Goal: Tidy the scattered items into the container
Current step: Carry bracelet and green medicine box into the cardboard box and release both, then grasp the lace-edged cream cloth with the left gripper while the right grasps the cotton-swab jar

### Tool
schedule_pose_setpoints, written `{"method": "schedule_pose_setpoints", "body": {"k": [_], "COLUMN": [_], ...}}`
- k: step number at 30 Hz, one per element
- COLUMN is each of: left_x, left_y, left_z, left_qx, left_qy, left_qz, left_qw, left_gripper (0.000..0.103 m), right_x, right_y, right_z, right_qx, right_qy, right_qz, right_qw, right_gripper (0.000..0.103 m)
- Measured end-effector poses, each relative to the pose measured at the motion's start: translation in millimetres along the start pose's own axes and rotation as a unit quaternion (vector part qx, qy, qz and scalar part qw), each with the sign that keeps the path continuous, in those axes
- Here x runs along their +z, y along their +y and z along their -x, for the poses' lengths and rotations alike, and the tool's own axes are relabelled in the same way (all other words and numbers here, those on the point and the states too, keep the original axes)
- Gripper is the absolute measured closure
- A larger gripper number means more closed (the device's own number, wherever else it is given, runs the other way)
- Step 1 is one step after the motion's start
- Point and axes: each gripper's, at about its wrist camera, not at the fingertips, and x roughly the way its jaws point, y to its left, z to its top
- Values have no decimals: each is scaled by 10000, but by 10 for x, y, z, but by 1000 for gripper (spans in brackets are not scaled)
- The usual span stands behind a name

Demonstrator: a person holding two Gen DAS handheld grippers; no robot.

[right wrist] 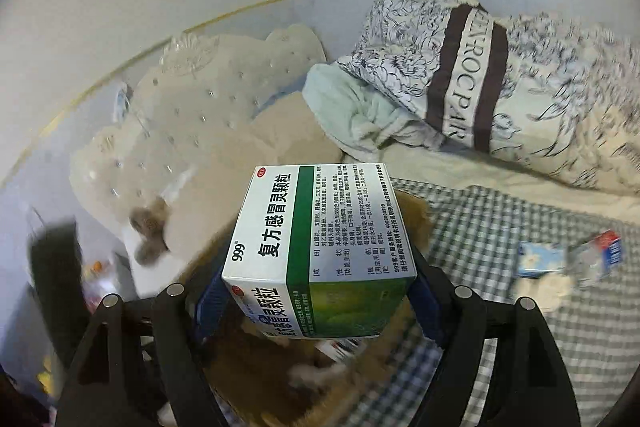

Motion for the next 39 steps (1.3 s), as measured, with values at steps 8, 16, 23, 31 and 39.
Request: {"method": "schedule_pose_setpoints", "body": {"k": [8,16,23,31,39], "left_x": [18,18,40,121,65], "left_y": [68,-20,-99,-378,-1146], "left_z": [-189,-110,224,525,296], "left_qx": [240,273,161,83,-507], "left_qy": [101,116,-250,-579,-345], "left_qz": [216,490,856,572,-23], "left_qw": [9994,9984,9959,9966,9981], "left_gripper": [10,9,7,0,0], "right_x": [-2,-95,-226,-238,-306], "right_y": [-31,-716,-714,-855,-1536], "right_z": [154,546,442,673,1191], "right_qx": [-415,-1038,-1182,-1029,-1812], "right_qy": [-773,-782,-527,-711,-1004], "right_qz": [258,-234,-10,-258,-780], "right_qw": [9958,9912,9916,9918,9752], "right_gripper": [7,7,7,7,7]}}
